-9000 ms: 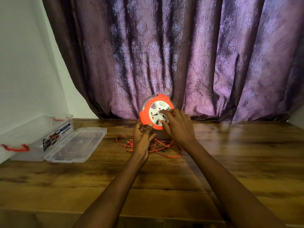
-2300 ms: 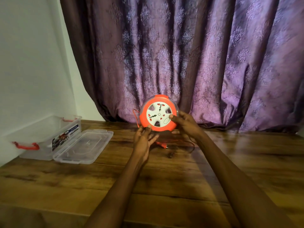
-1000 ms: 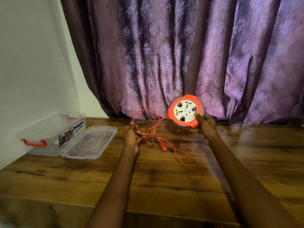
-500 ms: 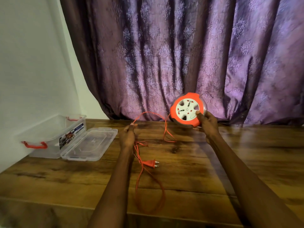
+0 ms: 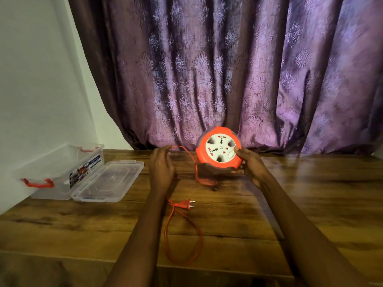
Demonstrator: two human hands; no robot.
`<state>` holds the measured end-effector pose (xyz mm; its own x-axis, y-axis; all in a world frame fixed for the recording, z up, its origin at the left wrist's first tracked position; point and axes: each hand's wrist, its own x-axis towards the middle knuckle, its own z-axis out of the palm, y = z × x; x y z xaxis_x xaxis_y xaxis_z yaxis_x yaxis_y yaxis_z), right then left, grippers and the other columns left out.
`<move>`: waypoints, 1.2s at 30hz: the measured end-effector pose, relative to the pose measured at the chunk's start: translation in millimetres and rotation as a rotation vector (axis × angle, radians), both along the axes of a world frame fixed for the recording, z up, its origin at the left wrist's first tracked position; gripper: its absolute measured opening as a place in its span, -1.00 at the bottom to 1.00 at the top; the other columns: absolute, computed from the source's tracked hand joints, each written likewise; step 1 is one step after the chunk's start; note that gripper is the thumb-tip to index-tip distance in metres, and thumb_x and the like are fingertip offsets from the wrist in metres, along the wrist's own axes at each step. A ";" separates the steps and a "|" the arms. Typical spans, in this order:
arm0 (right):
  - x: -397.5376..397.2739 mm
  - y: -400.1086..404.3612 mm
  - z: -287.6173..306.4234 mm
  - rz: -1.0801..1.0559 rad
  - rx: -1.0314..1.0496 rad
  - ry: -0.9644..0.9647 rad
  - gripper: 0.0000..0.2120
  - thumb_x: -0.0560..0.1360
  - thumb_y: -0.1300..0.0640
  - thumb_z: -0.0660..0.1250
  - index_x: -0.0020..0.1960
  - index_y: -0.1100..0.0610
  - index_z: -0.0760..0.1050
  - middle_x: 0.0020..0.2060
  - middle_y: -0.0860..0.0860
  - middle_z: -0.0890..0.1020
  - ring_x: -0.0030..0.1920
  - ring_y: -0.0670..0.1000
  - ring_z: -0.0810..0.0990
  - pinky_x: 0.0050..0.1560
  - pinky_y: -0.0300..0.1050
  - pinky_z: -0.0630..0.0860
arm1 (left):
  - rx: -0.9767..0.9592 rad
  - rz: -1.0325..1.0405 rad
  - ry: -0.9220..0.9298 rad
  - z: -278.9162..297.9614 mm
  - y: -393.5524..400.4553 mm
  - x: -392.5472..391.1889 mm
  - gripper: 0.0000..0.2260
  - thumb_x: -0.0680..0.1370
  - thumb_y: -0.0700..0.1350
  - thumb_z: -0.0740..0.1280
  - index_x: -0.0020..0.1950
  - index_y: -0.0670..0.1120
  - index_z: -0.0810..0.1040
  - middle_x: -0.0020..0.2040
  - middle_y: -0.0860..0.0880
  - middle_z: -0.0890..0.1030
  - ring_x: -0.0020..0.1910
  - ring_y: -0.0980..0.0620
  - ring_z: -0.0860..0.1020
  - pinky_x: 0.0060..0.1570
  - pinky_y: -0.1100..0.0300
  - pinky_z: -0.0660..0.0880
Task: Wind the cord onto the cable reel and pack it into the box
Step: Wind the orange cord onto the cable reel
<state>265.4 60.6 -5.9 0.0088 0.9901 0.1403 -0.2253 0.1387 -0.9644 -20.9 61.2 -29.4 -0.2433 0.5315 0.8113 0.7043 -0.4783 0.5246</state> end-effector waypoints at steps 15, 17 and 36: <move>-7.0 -4.5 44.4 0.125 0.159 -0.292 -0.68 0.57 0.09 0.33 0.32 0.01 0.52 0.04 0.01 0.70 -0.08 -0.05 0.65 -0.19 -0.13 0.56 | -0.416 -0.726 -0.430 12.2 1.5 25.9 -0.57 0.53 0.23 0.35 -0.28 -0.11 0.59 -0.46 -0.08 0.53 -0.55 0.02 0.43 -0.54 0.26 0.37; -8.6 -3.0 47.0 0.116 0.144 -0.313 -0.66 0.58 0.10 0.32 0.35 0.04 0.50 0.09 0.08 0.68 -0.06 -0.02 0.64 -0.13 -0.08 0.55 | -0.402 -0.780 -0.393 11.3 3.2 24.7 -0.65 0.51 0.19 0.39 -0.25 -0.07 0.61 -0.39 -0.04 0.57 -0.45 0.05 0.47 -0.43 0.26 0.45; -42.6 7.6 44.5 -0.234 1.044 -1.893 -0.44 0.44 -0.22 0.31 0.43 -0.27 0.34 0.38 0.08 0.43 0.34 0.16 0.41 0.14 0.07 0.37 | -0.455 -0.755 -0.646 2.8 11.8 21.4 -0.91 0.55 -0.20 0.41 0.02 -0.15 0.55 -0.31 -0.07 0.55 -0.45 0.15 0.47 -0.46 0.35 0.42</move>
<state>222.9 68.2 38.6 -0.6746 0.5731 0.4652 0.7373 0.4933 0.4615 0.5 73.0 -26.6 -0.0381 0.9405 0.3377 -0.1613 -0.3393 0.9267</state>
